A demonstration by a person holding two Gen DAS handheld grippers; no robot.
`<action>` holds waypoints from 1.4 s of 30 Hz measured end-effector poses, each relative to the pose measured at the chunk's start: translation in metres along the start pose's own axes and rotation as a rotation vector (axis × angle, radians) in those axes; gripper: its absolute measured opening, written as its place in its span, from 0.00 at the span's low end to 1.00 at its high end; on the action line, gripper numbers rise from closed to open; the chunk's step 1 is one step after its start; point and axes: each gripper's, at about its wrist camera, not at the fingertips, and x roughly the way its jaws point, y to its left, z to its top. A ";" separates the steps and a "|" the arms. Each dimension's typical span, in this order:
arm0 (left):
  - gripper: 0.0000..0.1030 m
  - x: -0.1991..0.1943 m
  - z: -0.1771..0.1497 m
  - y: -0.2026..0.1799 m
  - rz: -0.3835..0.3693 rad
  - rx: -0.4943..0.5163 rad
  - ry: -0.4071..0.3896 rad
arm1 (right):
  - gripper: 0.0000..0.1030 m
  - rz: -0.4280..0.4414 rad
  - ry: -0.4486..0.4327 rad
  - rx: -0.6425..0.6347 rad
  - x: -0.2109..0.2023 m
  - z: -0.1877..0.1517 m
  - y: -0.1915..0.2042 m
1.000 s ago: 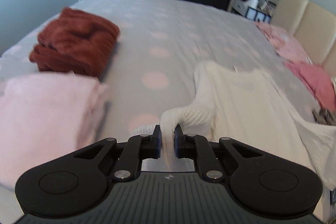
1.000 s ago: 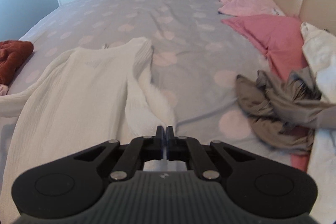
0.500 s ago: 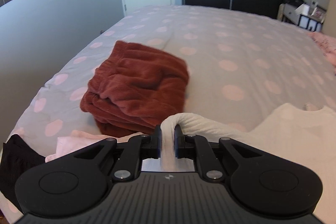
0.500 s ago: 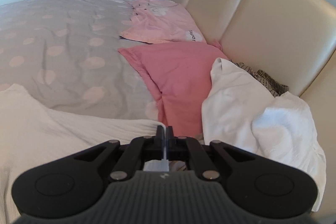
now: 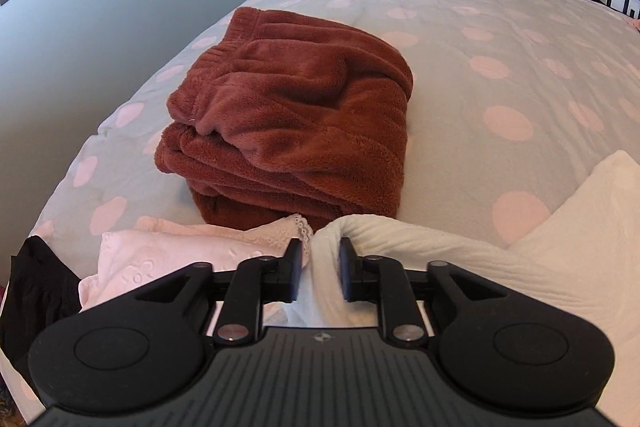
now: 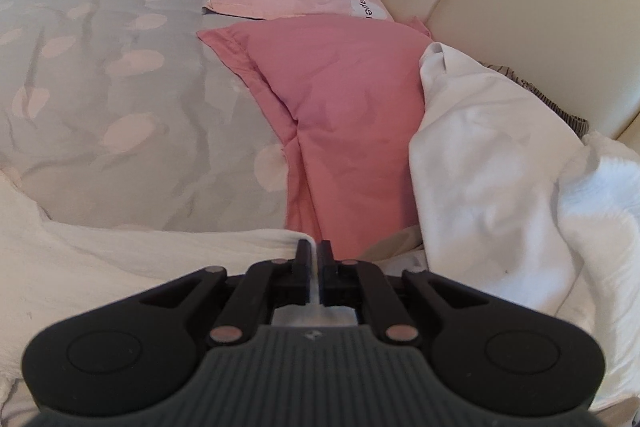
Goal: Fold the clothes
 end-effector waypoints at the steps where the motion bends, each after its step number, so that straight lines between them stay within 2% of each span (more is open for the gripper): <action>1: 0.43 -0.005 -0.001 0.000 0.000 -0.003 -0.013 | 0.13 0.008 -0.009 0.007 -0.005 0.000 -0.001; 2: 0.47 -0.012 -0.004 0.000 0.005 0.001 -0.037 | 0.18 0.017 -0.018 0.009 -0.011 -0.001 -0.001; 3: 0.52 -0.020 -0.006 0.000 0.009 0.014 -0.063 | 0.30 0.027 -0.029 0.005 -0.017 -0.002 0.000; 4: 0.53 -0.028 -0.009 -0.001 0.012 0.030 -0.082 | 0.35 0.036 -0.041 -0.002 -0.024 -0.004 0.000; 7: 0.53 -0.057 -0.021 -0.005 -0.031 0.060 -0.117 | 0.35 0.102 -0.079 -0.032 -0.057 -0.020 0.005; 11: 0.53 -0.101 -0.052 -0.016 -0.146 0.096 -0.141 | 0.35 0.219 -0.117 -0.066 -0.106 -0.049 0.018; 15: 0.53 -0.136 -0.097 -0.034 -0.301 0.157 -0.085 | 0.34 0.372 -0.091 -0.113 -0.153 -0.099 0.040; 18: 0.53 -0.155 -0.131 -0.049 -0.384 0.220 -0.045 | 0.33 0.494 -0.046 -0.178 -0.181 -0.139 0.061; 23: 0.53 -0.186 -0.188 -0.073 -0.513 0.316 0.020 | 0.33 0.618 0.020 -0.265 -0.215 -0.200 0.090; 27: 0.53 -0.203 -0.230 -0.080 -0.532 0.345 0.057 | 0.33 0.657 0.081 -0.302 -0.226 -0.244 0.098; 31: 0.53 -0.207 -0.271 -0.086 -0.555 0.372 0.146 | 0.33 0.684 0.167 -0.287 -0.232 -0.281 0.094; 34: 0.53 -0.205 -0.300 -0.098 -0.576 0.452 0.225 | 0.33 0.712 0.225 -0.286 -0.236 -0.304 0.091; 37: 0.51 -0.203 -0.319 -0.105 -0.575 0.499 0.288 | 0.33 0.725 0.276 -0.291 -0.238 -0.323 0.091; 42: 0.50 -0.201 -0.334 -0.106 -0.569 0.534 0.353 | 0.33 0.699 0.334 -0.339 -0.235 -0.343 0.098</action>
